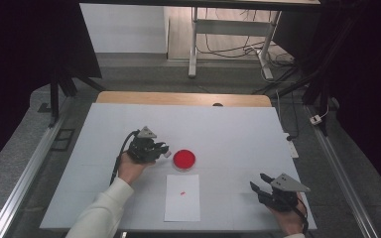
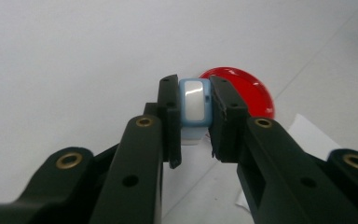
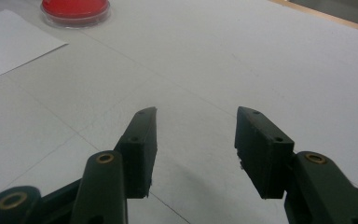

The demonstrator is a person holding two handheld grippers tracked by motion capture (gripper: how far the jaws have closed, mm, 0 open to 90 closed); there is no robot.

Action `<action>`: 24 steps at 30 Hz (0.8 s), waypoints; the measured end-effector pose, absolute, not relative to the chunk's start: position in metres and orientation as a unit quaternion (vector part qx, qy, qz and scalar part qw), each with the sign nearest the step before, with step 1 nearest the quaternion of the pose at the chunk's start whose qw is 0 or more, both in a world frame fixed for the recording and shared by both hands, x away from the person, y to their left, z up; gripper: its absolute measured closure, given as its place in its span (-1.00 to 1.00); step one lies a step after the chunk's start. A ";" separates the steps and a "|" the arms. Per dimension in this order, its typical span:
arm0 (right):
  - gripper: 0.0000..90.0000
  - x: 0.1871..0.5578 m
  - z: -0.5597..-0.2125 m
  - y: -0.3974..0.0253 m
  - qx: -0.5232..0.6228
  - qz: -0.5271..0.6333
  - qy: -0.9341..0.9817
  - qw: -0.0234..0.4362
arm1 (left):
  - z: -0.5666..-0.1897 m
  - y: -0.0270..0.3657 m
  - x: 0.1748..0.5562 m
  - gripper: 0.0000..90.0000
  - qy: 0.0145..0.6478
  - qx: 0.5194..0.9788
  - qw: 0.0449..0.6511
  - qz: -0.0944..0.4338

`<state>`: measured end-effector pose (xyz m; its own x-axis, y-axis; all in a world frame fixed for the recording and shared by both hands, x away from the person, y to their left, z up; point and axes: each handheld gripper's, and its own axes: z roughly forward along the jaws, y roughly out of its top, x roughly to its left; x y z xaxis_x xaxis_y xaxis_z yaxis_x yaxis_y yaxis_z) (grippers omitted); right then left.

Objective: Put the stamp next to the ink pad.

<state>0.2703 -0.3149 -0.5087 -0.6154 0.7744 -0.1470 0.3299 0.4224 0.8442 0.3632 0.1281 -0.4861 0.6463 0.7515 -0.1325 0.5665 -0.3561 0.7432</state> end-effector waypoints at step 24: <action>0.07 0.271 -0.511 -0.313 0.345 0.405 0.803 0.269 | -0.502 0.121 0.379 0.68 0.414 0.828 0.357 0.125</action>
<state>0.2712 -0.3135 -0.5113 -0.6179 0.7713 -0.1524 0.3361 0.4344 0.8357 0.3794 0.1211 -0.5016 0.6261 0.7747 -0.0891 0.5966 -0.4023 0.6944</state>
